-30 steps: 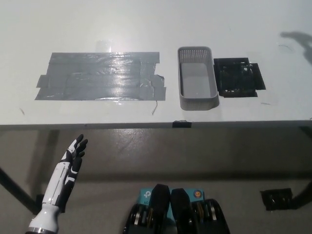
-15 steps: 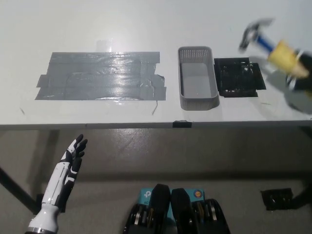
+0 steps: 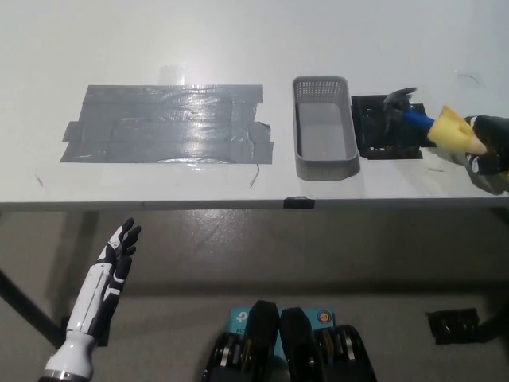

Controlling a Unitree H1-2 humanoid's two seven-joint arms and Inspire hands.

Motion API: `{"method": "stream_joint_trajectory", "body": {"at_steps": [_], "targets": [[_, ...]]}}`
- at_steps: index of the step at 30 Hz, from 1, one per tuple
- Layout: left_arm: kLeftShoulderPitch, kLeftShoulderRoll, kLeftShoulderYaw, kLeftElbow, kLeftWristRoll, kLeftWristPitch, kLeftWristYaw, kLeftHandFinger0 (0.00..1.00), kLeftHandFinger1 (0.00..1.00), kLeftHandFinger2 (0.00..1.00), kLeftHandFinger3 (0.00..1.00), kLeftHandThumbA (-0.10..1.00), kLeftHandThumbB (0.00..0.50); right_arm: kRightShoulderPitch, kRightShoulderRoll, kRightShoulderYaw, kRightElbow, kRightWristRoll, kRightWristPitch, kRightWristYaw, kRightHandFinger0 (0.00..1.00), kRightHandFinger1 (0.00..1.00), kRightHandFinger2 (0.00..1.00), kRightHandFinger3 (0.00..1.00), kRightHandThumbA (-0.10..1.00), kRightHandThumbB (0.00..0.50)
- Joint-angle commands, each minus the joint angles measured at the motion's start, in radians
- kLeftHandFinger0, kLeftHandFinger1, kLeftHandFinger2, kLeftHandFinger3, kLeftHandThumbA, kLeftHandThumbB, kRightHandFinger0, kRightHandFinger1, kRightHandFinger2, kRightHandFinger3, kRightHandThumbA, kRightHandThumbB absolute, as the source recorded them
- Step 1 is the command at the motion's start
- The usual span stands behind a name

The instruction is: The robot picks the hammer with right hand and hits the black area on the desk and places it back.

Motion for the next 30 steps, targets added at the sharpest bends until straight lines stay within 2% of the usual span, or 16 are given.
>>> {"method": "stream_joint_trajectory", "body": {"at_steps": [1,4,8,13,14,15,16,17,18,19,20,21,22,23,25,30], "targets": [[-0.003,0.015,0.008,-0.024,0.003,-0.017,-0.008,1.00,1.00,1.00,1.00,1.00,0.057,-0.064,-0.053,-0.024,-0.038,-0.037,-0.023,-0.020,0.03,0.68,1.00,1.00,-0.10,0.140],[-0.003,0.016,0.008,-0.024,0.009,-0.020,-0.005,1.00,1.00,1.00,1.00,1.00,0.058,-0.080,-0.057,-0.053,-0.063,-0.019,-0.016,-0.018,0.10,0.73,1.00,1.00,-0.10,0.106],[-0.001,0.015,0.008,-0.025,0.013,-0.014,-0.004,1.00,1.00,1.00,1.00,1.00,0.059,-0.106,-0.036,-0.127,-0.074,0.038,0.000,-0.024,0.08,0.62,0.92,1.00,-0.10,0.108],[0.005,0.011,0.006,-0.026,0.007,-0.017,-0.006,1.00,1.00,1.00,1.00,1.00,0.056,-0.150,0.009,-0.149,0.012,0.017,-0.013,-0.066,0.11,0.69,1.00,1.00,-0.10,0.110],[0.003,0.010,0.007,-0.021,0.000,-0.028,-0.008,1.00,1.00,1.00,1.00,1.00,0.058,-0.161,0.038,-0.144,0.034,0.002,0.031,-0.076,0.17,0.75,1.00,1.00,-0.10,0.133],[0.004,0.011,0.006,-0.024,0.000,-0.025,-0.009,1.00,1.00,1.00,1.00,1.00,0.059,-0.159,0.049,-0.147,0.046,-0.001,0.035,-0.087,0.17,0.72,1.00,1.00,-0.10,0.149],[0.004,0.011,0.005,-0.027,0.003,-0.020,-0.009,1.00,1.00,1.00,1.00,1.00,0.066,-0.161,0.058,-0.144,0.063,-0.008,0.034,-0.098,0.25,0.67,0.96,1.00,-0.10,0.146],[0.004,0.010,0.005,-0.028,0.005,-0.018,-0.009,1.00,1.00,1.00,1.00,1.00,0.068,-0.163,0.061,-0.143,0.071,-0.012,0.033,-0.103,0.16,0.51,0.82,0.92,-0.10,0.166],[0.003,0.011,0.005,-0.032,0.004,-0.018,-0.010,1.00,1.00,1.00,1.00,1.00,0.054,-0.173,0.078,-0.140,0.102,-0.007,0.046,-0.091,0.32,0.59,0.83,1.00,0.10,0.199],[0.003,0.012,0.005,-0.032,0.002,-0.021,-0.011,1.00,1.00,1.00,1.00,1.00,0.052,-0.181,0.091,-0.145,0.121,0.011,0.063,-0.062,0.39,0.63,0.85,1.00,0.23,0.228],[0.002,0.012,0.005,-0.032,0.002,-0.022,-0.011,1.00,1.00,1.00,1.00,1.00,0.052,-0.186,0.096,-0.148,0.132,0.019,0.071,-0.047,0.38,0.60,0.82,1.00,0.27,0.229],[0.001,0.013,0.005,-0.032,0.008,-0.023,-0.009,1.00,1.00,1.00,1.00,1.00,0.049,-0.197,0.104,-0.150,0.178,0.049,0.056,0.004,0.62,0.90,1.00,1.00,0.41,0.271],[0.000,0.013,0.004,-0.030,0.007,-0.026,-0.009,1.00,1.00,1.00,1.00,1.00,0.046,-0.203,0.107,-0.137,0.206,0.045,0.047,0.025,0.81,1.00,1.00,1.00,0.51,0.308],[-0.004,0.013,0.004,-0.027,0.005,-0.026,-0.010,1.00,1.00,1.00,1.00,1.00,0.046,-0.212,0.113,-0.120,0.235,0.025,0.051,0.026,0.99,1.00,1.00,1.00,0.60,0.354],[-0.007,0.013,0.005,-0.025,0.003,-0.028,-0.011,1.00,1.00,1.00,1.00,1.00,0.071,-0.211,0.128,-0.120,0.278,0.031,0.028,0.006,1.00,1.00,1.00,1.00,0.69,0.371],[-0.006,0.014,0.005,-0.029,0.007,-0.027,-0.009,1.00,1.00,1.00,1.00,1.00,0.052,-0.215,0.145,-0.134,0.342,0.056,-0.014,-0.014,1.00,1.00,1.00,1.00,0.77,0.328]]}}
